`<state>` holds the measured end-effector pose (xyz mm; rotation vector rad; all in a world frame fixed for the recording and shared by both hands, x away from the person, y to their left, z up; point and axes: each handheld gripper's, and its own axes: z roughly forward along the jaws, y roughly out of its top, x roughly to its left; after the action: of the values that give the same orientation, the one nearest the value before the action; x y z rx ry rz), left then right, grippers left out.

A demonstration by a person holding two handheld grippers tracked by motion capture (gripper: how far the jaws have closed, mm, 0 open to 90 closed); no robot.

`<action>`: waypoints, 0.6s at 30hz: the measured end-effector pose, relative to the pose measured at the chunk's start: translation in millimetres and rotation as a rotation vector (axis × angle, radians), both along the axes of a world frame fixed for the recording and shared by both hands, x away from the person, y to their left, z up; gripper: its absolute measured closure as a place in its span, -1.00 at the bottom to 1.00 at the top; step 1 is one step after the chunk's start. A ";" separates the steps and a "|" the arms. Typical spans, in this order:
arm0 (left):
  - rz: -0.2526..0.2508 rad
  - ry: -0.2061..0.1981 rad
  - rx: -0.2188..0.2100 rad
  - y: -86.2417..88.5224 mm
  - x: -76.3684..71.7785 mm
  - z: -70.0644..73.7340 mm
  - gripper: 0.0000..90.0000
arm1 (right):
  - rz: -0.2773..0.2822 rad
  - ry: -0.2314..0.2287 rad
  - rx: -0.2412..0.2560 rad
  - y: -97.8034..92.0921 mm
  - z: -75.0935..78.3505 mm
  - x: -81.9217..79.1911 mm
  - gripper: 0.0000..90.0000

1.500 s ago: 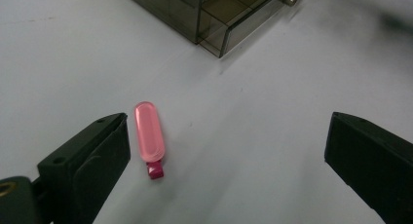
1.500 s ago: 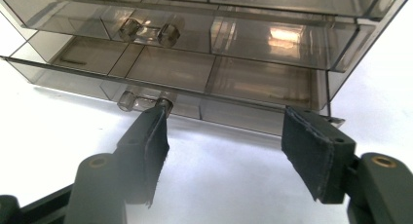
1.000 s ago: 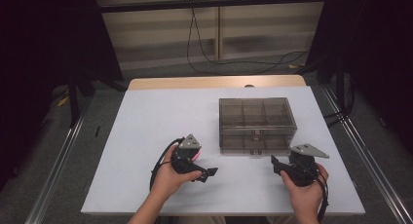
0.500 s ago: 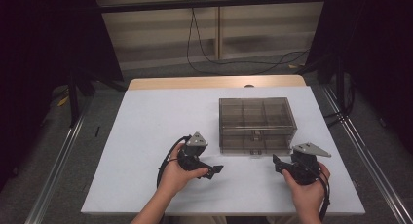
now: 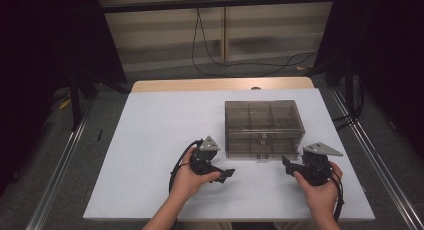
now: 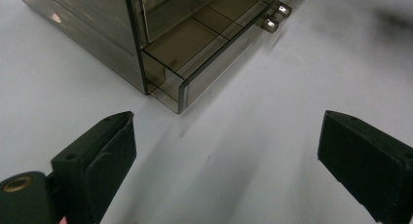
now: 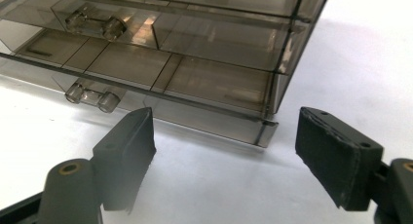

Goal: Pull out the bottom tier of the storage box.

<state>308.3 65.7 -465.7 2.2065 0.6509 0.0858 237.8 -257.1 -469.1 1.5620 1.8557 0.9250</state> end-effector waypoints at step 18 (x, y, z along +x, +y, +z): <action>-0.024 -0.012 -0.013 -26.1 0.6 0.8 -0.78 | 0.036 0.029 0.041 0.1 -7.2 8.3 -0.48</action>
<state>308.9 39.7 -464.9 2.1992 0.6166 0.0821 246.1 -257.0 -476.4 1.5791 1.9022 0.9671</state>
